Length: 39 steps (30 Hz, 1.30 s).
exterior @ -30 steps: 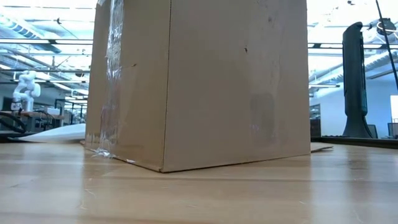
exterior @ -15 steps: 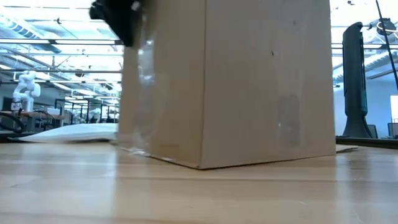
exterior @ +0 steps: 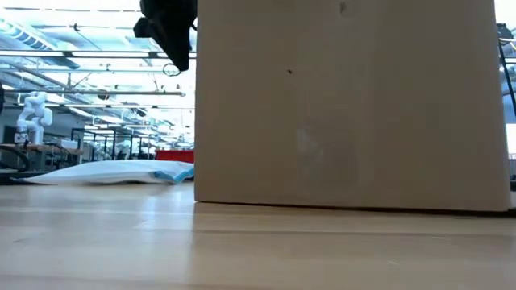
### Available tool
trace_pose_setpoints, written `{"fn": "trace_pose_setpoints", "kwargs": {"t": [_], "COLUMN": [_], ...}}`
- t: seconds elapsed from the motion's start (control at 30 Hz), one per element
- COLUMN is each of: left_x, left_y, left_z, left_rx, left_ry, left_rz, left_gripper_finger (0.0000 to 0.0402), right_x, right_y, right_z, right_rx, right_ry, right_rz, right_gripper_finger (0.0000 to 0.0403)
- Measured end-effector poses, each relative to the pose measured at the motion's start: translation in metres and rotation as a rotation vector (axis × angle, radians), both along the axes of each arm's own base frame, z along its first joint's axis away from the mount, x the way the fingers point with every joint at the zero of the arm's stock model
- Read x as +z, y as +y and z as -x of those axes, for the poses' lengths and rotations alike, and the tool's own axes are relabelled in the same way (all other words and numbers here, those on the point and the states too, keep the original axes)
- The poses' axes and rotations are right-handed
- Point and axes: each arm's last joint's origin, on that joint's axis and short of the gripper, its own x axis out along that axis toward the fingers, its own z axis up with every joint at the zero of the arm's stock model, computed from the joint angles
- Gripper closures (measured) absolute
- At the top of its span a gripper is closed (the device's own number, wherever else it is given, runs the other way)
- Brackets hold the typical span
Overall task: Unpack boxes
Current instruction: Break down box until it is fully flat
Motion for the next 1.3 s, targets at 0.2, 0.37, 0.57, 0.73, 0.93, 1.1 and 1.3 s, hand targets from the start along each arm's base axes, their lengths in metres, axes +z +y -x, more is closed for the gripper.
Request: {"fn": "trace_pose_setpoints", "kwargs": {"t": [0.2,0.37,0.57,0.73,0.93,1.1,1.3], "left_x": [0.005,0.02,0.032,0.033,0.034,0.047,0.089], "left_y": [-0.002,-0.003,-0.003,-0.004,-0.005,-0.005,-0.002], "left_z": [-0.01,-0.015,-0.018,-0.021,-0.024,-0.017,0.001], "left_rx": [-0.018,-0.025,-0.048,-0.052,-0.064,-0.081,-0.127], "left_ry": [-0.102,-0.195,-0.258,-0.292,-0.326,-0.276,-0.266], "left_rz": [0.085,0.1,0.099,0.109,0.139,0.114,0.024], "left_gripper_finger": [0.0375,0.0375,0.0375,0.0375,0.0375,0.0375,0.0375], "right_x": [0.024,0.024,0.018,0.006,0.001,0.006,0.017], "right_y": [-0.018,-0.039,-0.045,-0.046,-0.045,-0.043,-0.042], "right_z": [-0.007,-0.016,-0.032,-0.047,-0.059,-0.054,-0.046], "right_rx": [-0.073,-0.098,-0.11,-0.115,-0.115,-0.109,-0.105], "right_ry": [-0.15,-0.172,-0.204,-0.193,-0.234,-0.239,-0.277], "right_rz": [0.09,0.05,0.057,0.062,0.06,0.072,0.099], "right_gripper_finger": [0.0286,0.0287,0.0287,0.0287,0.0287,0.0287,0.0287]}}
